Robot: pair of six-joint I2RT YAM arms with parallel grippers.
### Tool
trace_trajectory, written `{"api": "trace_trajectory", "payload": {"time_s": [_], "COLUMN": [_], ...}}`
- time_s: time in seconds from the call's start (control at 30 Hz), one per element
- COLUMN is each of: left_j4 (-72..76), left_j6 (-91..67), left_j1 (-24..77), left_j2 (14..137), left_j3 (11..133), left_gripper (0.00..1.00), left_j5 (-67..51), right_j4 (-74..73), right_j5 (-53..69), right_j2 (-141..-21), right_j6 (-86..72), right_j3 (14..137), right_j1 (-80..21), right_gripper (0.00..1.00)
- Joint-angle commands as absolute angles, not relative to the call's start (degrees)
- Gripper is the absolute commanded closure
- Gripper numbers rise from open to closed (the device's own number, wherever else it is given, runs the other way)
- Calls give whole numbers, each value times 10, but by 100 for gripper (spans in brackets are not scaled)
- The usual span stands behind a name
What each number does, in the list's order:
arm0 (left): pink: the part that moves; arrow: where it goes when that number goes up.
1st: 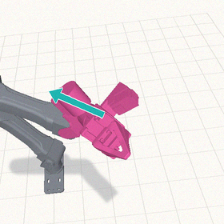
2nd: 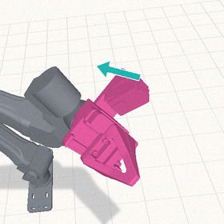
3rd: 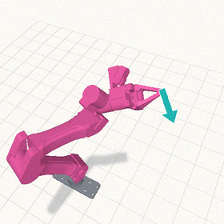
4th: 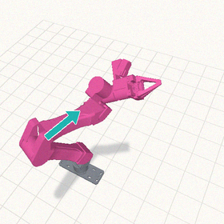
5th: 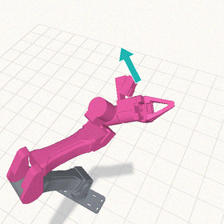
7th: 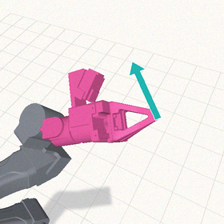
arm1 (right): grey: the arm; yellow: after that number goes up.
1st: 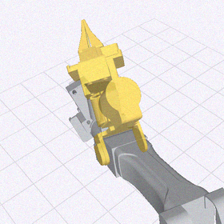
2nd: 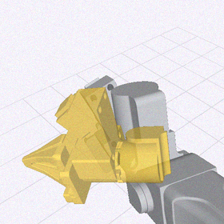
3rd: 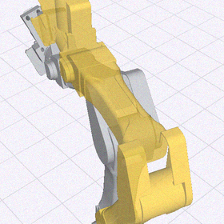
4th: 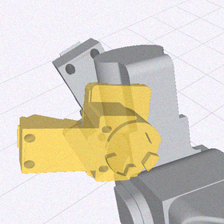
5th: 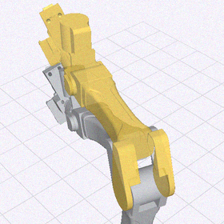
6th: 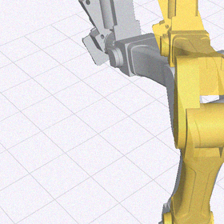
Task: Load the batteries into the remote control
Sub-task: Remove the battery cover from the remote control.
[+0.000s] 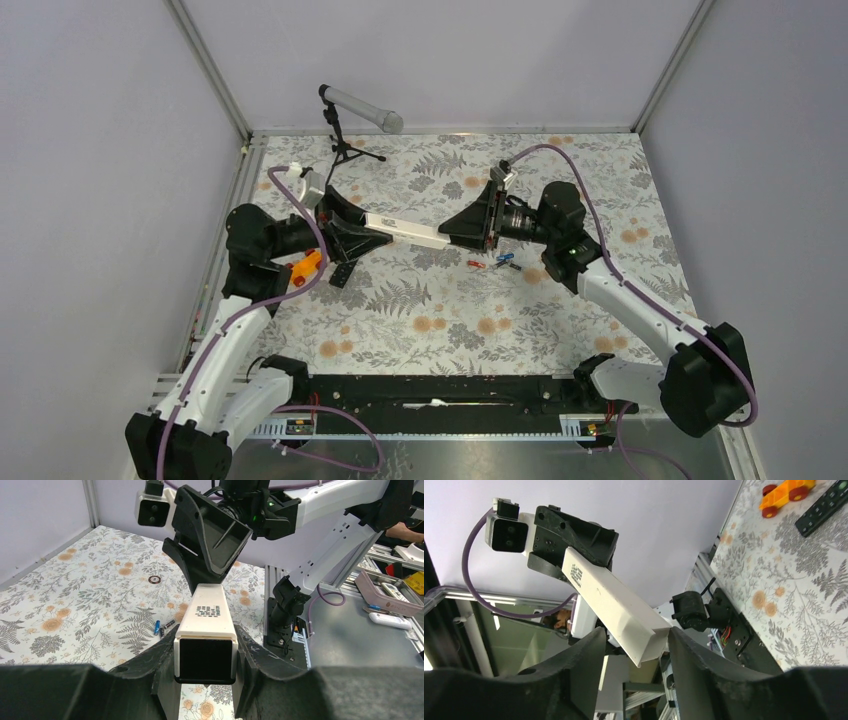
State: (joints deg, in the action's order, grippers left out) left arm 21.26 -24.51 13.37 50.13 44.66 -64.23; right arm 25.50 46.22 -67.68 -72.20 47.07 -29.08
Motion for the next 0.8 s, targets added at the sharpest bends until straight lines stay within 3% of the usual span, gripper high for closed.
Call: {"api": "trace_trajectory", "payload": {"time_s": [0.0,0.5,0.77], "left_j4": [264,158,130], "left_j6": [-221,-153,-132], "left_j1": [136,137,137], "left_j2": [470,460,456], "left_j3": [433,461,460], "left_gripper": [100,100,100], "left_j5": [-628,-643,-606], "right_j4": [320,172,250], "right_j5": [522,499,470], "right_j2": [-690,-659,-634], "right_j6": [-772,-689,-736], "right_j3": [491,533,506], "right_j1": [-294,-294,-292], "right_gripper": [47,98,100]}}
